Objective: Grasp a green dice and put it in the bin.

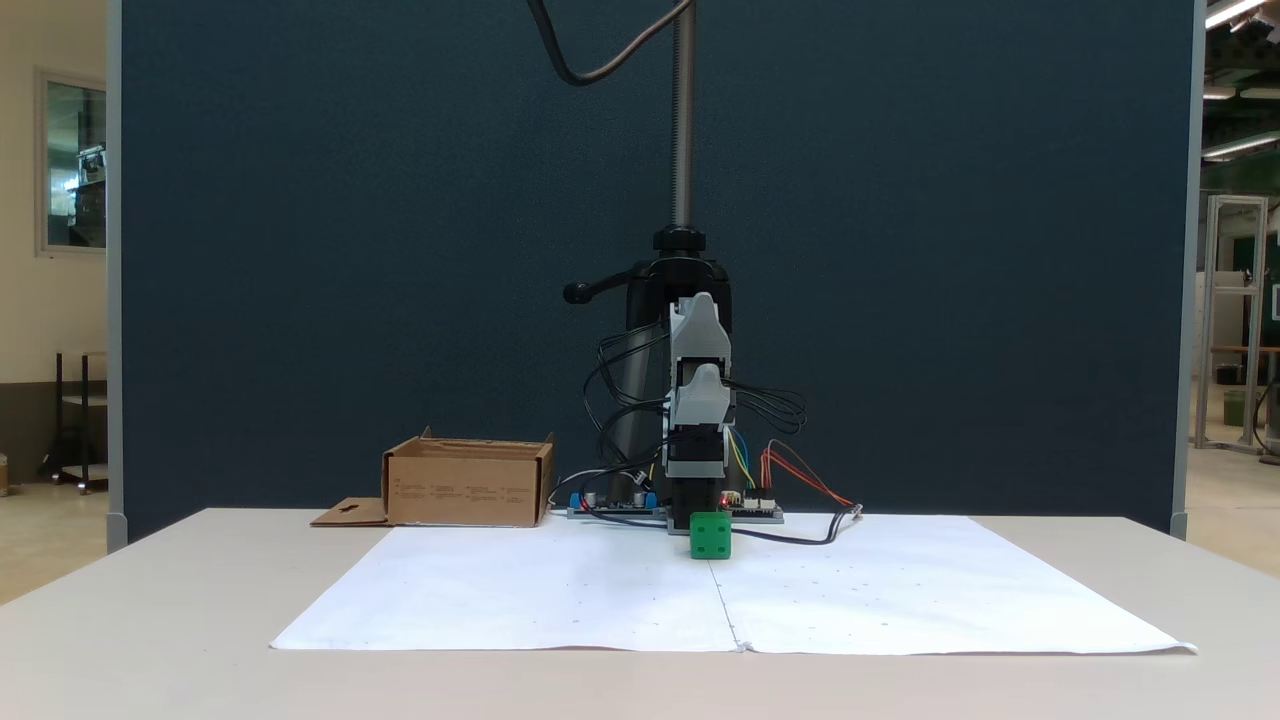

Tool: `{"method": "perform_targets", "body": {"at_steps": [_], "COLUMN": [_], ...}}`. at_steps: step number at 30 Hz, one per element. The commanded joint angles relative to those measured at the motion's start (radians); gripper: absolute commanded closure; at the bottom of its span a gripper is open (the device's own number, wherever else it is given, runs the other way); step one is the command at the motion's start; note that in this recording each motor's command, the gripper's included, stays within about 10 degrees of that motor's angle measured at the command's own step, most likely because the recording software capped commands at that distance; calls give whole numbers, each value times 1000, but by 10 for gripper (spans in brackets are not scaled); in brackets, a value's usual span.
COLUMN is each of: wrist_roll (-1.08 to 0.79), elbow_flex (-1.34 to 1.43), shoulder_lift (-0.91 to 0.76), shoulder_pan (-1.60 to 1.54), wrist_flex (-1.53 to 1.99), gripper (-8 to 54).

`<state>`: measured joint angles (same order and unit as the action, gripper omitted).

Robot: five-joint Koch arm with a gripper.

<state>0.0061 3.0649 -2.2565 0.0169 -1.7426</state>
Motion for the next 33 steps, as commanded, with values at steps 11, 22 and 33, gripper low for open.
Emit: {"method": "perform_targets", "body": {"at_steps": [11,22,33], "wrist_roll": [-67,-74,-80], "elbow_flex": [63,63,-8], "shoulder_lift": [-115,-114,-109], "shoulder_pan": [14,-2,-8], "wrist_flex": [-91,-84,15], "gripper": [3,4,15]}}
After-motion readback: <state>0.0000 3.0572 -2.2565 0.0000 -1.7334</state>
